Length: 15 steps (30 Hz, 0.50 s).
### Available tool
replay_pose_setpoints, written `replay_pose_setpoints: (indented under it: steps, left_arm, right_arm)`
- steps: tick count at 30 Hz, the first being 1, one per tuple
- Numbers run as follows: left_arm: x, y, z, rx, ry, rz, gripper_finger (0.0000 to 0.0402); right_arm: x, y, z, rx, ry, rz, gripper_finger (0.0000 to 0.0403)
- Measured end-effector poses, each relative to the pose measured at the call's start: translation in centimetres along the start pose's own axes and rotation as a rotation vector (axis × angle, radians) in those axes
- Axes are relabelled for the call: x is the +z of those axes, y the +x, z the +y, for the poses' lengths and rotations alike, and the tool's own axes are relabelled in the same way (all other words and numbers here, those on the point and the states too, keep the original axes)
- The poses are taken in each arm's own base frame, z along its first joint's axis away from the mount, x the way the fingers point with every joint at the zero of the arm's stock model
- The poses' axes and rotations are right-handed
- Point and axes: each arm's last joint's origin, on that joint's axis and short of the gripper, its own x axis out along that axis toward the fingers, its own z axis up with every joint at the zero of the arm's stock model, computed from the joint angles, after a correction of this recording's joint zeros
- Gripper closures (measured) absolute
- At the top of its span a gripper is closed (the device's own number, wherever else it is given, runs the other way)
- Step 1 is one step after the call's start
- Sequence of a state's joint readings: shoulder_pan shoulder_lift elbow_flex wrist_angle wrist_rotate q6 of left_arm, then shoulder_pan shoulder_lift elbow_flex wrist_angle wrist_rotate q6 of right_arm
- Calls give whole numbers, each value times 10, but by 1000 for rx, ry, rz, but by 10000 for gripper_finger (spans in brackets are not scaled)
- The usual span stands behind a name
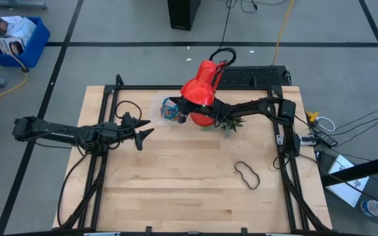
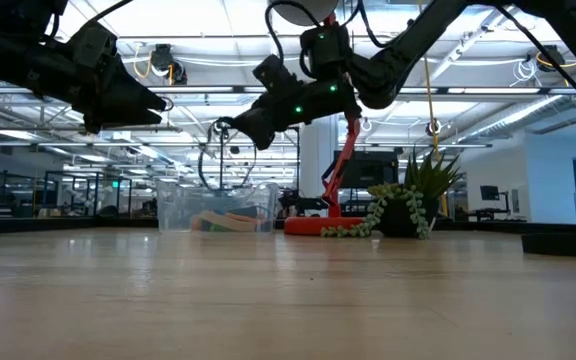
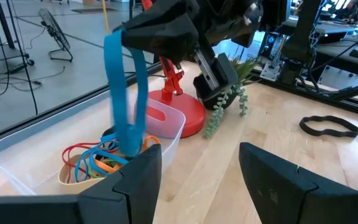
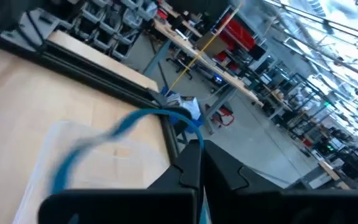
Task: Pick and place rubber bands into bin
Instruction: Put the blue rubber band into the transparent bin
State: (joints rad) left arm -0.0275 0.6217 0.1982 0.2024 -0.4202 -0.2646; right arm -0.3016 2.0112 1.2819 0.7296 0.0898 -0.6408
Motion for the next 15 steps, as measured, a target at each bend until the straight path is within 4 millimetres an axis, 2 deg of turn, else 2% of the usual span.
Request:
replay_pose_setpoints:
  steps: [4,15]
  left_arm:
    - [0,0,0,0,0,1,179]
    - [0,0,0,0,0,1,178]
  right_arm:
    - [-3,0,0,-17,-19,44,403]
    - [-16,-2,10,83,-20,181,403]
